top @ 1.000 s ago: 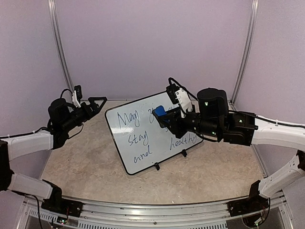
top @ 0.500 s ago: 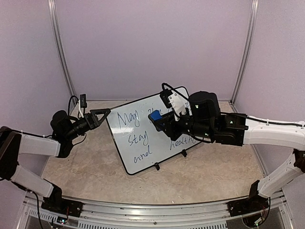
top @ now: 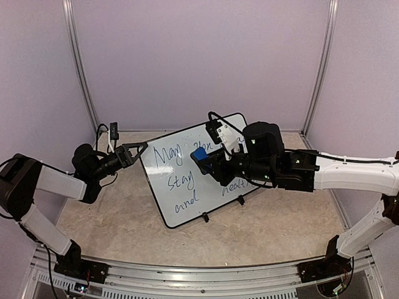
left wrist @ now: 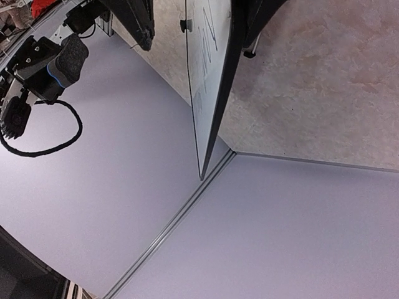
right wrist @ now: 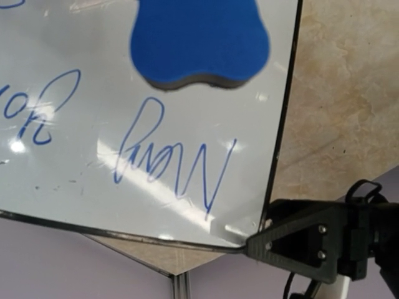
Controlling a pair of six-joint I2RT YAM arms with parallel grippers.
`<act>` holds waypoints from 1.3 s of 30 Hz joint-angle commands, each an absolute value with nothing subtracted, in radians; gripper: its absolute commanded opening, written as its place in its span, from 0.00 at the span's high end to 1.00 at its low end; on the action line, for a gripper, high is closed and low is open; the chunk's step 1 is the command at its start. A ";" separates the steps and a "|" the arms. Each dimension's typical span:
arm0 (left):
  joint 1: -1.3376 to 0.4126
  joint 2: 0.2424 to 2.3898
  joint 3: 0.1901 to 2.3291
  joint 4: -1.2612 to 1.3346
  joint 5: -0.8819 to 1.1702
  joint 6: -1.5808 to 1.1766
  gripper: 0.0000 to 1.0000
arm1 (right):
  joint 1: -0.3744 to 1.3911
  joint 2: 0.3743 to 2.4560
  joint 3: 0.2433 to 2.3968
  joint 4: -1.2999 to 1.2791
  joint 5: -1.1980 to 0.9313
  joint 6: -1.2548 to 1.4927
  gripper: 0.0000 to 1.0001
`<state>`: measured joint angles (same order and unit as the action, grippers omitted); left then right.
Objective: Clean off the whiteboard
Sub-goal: Hold the whiteboard at the center of the board, then erase the whiteboard at the center of the board.
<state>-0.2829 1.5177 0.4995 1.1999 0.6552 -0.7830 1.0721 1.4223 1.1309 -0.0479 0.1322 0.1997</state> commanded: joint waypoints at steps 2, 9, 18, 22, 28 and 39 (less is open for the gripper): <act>-0.279 1.540 0.541 1.302 0.685 -0.804 0.61 | 1.065 1.419 1.116 -0.021 0.111 0.219 0.71; -0.280 1.562 0.555 1.308 0.700 -0.806 0.76 | 1.066 1.410 1.106 -0.012 0.098 0.228 0.71; -0.302 1.563 0.561 1.319 0.708 -0.819 1.00 | 1.066 1.420 1.110 -0.017 0.089 0.231 0.72; -0.361 1.493 0.562 1.188 0.621 -0.735 1.00 | 1.066 1.440 1.140 -0.050 0.118 0.225 0.73; -0.475 1.353 0.538 1.037 0.445 -0.635 1.00 | 1.070 1.482 1.182 -0.079 0.180 0.237 0.77; -0.636 1.229 0.464 0.995 0.229 -0.572 1.00 | 1.132 1.555 1.263 -0.089 0.314 0.202 0.77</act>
